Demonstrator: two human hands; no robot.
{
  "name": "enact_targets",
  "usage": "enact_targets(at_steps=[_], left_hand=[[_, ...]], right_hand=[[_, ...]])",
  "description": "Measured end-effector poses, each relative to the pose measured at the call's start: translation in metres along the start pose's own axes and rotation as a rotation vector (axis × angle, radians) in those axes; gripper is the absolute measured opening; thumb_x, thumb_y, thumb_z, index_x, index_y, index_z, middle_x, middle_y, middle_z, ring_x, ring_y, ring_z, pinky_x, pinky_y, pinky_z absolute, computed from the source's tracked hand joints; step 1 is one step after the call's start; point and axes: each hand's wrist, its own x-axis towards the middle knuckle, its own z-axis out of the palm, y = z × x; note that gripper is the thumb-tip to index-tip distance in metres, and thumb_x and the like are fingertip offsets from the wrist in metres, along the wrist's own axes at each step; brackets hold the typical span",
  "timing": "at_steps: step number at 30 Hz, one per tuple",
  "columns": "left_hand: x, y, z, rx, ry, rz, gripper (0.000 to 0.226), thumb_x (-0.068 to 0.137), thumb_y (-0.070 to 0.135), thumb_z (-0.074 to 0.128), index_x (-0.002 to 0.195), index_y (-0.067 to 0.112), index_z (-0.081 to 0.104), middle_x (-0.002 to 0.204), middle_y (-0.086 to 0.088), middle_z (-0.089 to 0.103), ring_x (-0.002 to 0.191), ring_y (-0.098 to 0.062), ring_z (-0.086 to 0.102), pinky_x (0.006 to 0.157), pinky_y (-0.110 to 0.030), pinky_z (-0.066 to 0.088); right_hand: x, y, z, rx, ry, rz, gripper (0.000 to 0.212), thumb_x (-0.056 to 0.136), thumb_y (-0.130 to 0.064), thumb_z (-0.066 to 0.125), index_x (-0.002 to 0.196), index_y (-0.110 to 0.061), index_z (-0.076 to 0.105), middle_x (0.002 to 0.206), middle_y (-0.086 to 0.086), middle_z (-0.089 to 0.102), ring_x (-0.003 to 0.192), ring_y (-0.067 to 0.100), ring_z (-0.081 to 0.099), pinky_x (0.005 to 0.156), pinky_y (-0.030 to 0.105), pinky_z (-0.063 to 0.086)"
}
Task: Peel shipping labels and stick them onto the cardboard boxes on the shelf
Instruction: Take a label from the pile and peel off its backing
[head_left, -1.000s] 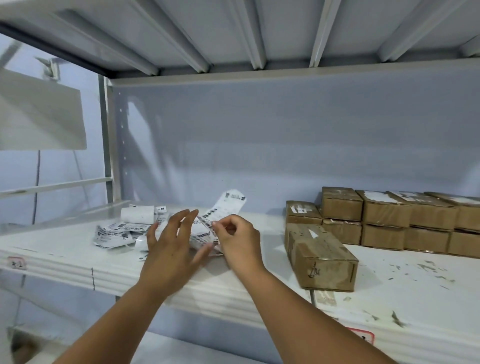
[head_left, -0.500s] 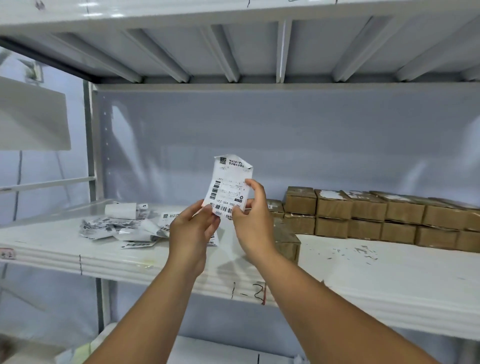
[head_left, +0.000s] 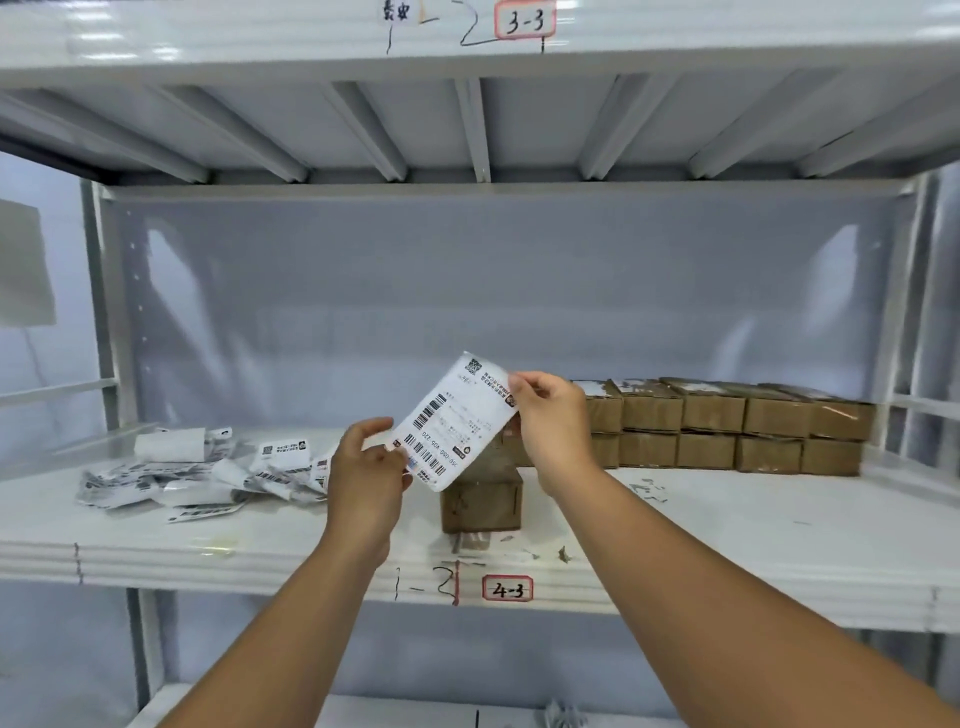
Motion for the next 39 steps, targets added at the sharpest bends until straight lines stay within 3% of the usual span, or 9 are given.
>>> enact_targets(at_steps=[4,6,9,15,20,24,28,35,39], left_hand=[[0.006,0.0,-0.001,0.358,0.117,0.3,0.039,0.083,-0.006,0.051,0.093,0.031,0.051,0.108,-0.005,0.055,0.095,-0.023,0.056,0.082,-0.044,0.048],[0.005,0.0,0.002,0.705,0.217,0.547,0.036,0.077,-0.006,0.06,0.085,0.029,0.067,0.12,-0.005,0.044,0.11,-0.028,0.042,0.093,-0.04,0.035],[0.002,-0.002,0.01,0.992,0.234,0.739,0.026,0.068,0.001,0.072,0.078,0.025,0.075,0.121,-0.008,0.048,0.108,-0.025,0.031,0.084,-0.036,0.019],[-0.001,0.004,0.02,0.867,0.295,0.804,0.012,0.081,0.034,0.067,0.087,0.028,0.076,0.121,-0.002,0.055,0.112,-0.019,0.033,0.084,-0.034,0.017],[-0.002,0.008,0.018,0.854,0.17,0.715,0.018,0.085,0.027,0.067,0.102,0.029,0.072,0.109,0.006,0.061,0.107,-0.017,0.053,0.089,-0.033,0.018],[-0.004,0.009,0.017,0.791,0.058,0.852,0.019,0.083,0.011,0.061,0.096,0.016,0.074,0.095,-0.001,0.065,0.087,-0.023,0.062,0.084,-0.036,0.039],[-0.009,0.011,0.018,0.822,0.017,0.851,0.026,0.08,-0.004,0.06,0.098,0.01,0.074,0.105,-0.009,0.065,0.098,-0.029,0.058,0.082,-0.03,0.041],[-0.014,0.014,0.015,0.763,0.024,0.819,0.015,0.087,0.01,0.061,0.097,0.016,0.07,0.104,0.005,0.066,0.093,-0.015,0.06,0.076,-0.022,0.039],[-0.013,0.011,0.015,0.74,0.017,0.788,0.011,0.089,0.019,0.063,0.098,0.016,0.068,0.108,0.008,0.063,0.087,-0.001,0.05,0.069,-0.003,0.031]], right_hand=[[-0.003,0.0,-0.008,0.208,-0.126,0.208,0.022,0.097,-0.012,0.05,0.082,-0.02,0.064,0.086,0.001,0.07,0.069,0.013,0.063,0.071,0.031,0.056],[-0.007,-0.003,-0.007,0.343,-0.197,0.322,0.02,0.097,-0.005,0.047,0.089,-0.014,0.062,0.086,0.005,0.07,0.066,0.014,0.065,0.068,0.027,0.055],[-0.012,-0.007,0.0,0.481,-0.258,0.411,0.02,0.097,0.001,0.043,0.1,-0.006,0.061,0.086,0.01,0.07,0.072,0.021,0.067,0.064,0.028,0.058],[-0.023,-0.014,0.013,0.595,-0.329,0.363,0.02,0.092,0.005,0.047,0.095,-0.007,0.064,0.077,0.007,0.07,0.062,0.014,0.067,0.061,0.023,0.056],[-0.028,-0.014,0.018,0.682,-0.303,0.33,0.018,0.095,-0.007,0.051,0.083,-0.008,0.064,0.07,0.005,0.072,0.063,0.013,0.069,0.063,0.023,0.056],[-0.032,-0.011,0.022,0.693,-0.293,0.322,0.013,0.093,-0.019,0.059,0.093,-0.005,0.059,0.07,0.003,0.069,0.061,0.011,0.067,0.059,0.021,0.054],[-0.034,-0.01,0.025,0.703,-0.282,0.343,0.008,0.094,-0.01,0.056,0.087,-0.007,0.057,0.072,0.007,0.064,0.059,0.012,0.063,0.055,0.02,0.054],[-0.037,-0.012,0.024,0.799,-0.282,0.415,0.016,0.097,-0.001,0.045,0.083,-0.005,0.053,0.061,0.008,0.064,0.056,0.017,0.065,0.056,0.025,0.056],[-0.04,-0.013,0.025,0.862,-0.294,0.437,0.011,0.098,-0.003,0.045,0.09,-0.003,0.054,0.075,0.015,0.066,0.065,0.023,0.069,0.057,0.026,0.057]])
